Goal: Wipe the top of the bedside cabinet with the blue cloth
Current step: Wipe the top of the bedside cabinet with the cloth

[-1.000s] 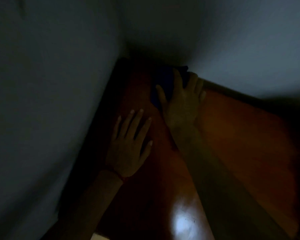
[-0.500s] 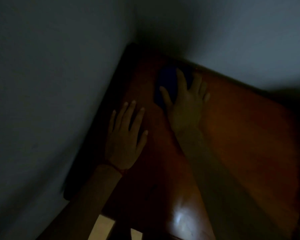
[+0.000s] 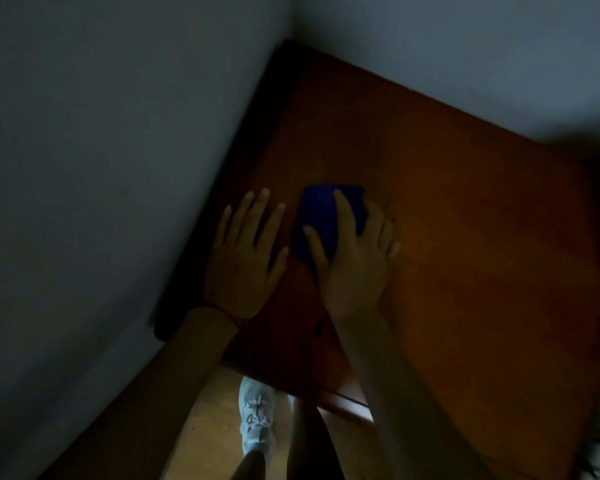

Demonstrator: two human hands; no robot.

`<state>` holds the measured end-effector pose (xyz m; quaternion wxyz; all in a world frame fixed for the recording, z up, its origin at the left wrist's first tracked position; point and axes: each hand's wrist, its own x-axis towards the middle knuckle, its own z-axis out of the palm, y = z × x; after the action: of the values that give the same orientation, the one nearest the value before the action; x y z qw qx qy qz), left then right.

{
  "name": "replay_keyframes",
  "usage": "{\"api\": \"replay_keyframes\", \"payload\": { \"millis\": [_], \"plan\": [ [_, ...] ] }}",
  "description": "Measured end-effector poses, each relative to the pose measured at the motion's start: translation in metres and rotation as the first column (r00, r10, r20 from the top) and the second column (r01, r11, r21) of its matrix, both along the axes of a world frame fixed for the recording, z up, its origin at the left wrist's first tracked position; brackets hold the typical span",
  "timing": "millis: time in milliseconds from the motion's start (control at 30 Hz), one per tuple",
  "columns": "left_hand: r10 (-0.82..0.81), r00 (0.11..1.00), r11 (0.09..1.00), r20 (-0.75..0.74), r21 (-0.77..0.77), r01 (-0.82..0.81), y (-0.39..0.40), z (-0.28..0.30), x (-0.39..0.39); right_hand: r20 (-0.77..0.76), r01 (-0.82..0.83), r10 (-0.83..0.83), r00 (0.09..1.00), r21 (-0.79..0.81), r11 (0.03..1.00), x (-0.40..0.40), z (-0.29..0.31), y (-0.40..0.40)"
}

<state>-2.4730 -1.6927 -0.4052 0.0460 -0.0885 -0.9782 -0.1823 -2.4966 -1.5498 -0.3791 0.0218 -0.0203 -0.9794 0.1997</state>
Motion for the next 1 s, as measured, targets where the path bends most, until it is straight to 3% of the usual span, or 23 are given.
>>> {"api": "replay_keyframes", "payload": {
  "millis": [167,267,367,467,600,700,900,1000],
  "plan": [
    [0.018,0.999,0.999,-0.040,0.037,-0.017,-0.009,0.005,0.016,-0.045,0.016,-0.013,0.999,0.067,0.998,-0.026,0.004,-0.011],
    [0.049,0.997,0.997,-0.062,0.055,-0.045,-0.016,0.007,0.038,0.030,0.092,-0.093,0.995,0.043,0.995,-0.045,0.001,-0.021],
    [0.068,0.995,0.996,-0.066,0.054,-0.065,-0.026,0.002,0.067,-0.075,0.075,-0.072,0.995,0.037,0.997,0.012,-0.004,-0.029],
    [0.076,0.996,0.997,-0.054,0.023,-0.075,-0.033,-0.002,0.091,-0.018,0.000,0.001,1.000,0.075,0.997,0.084,-0.004,-0.032],
    [0.082,0.994,0.996,-0.068,0.041,-0.079,-0.033,-0.002,0.103,-0.073,-0.009,0.016,0.997,0.098,0.995,0.056,-0.003,-0.040],
    [0.077,0.994,0.996,-0.072,0.048,-0.074,-0.034,-0.004,0.104,0.007,0.031,-0.032,0.999,0.071,0.997,0.021,0.000,-0.052],
    [0.048,0.993,0.999,-0.110,0.020,-0.046,-0.037,-0.009,0.105,-0.012,-0.050,0.050,0.999,0.051,0.997,0.132,-0.001,-0.045],
    [0.044,0.992,0.999,-0.117,0.024,-0.042,-0.037,-0.009,0.107,-0.016,-0.084,0.086,0.996,0.086,0.993,0.131,-0.003,-0.041]
  ]
}}
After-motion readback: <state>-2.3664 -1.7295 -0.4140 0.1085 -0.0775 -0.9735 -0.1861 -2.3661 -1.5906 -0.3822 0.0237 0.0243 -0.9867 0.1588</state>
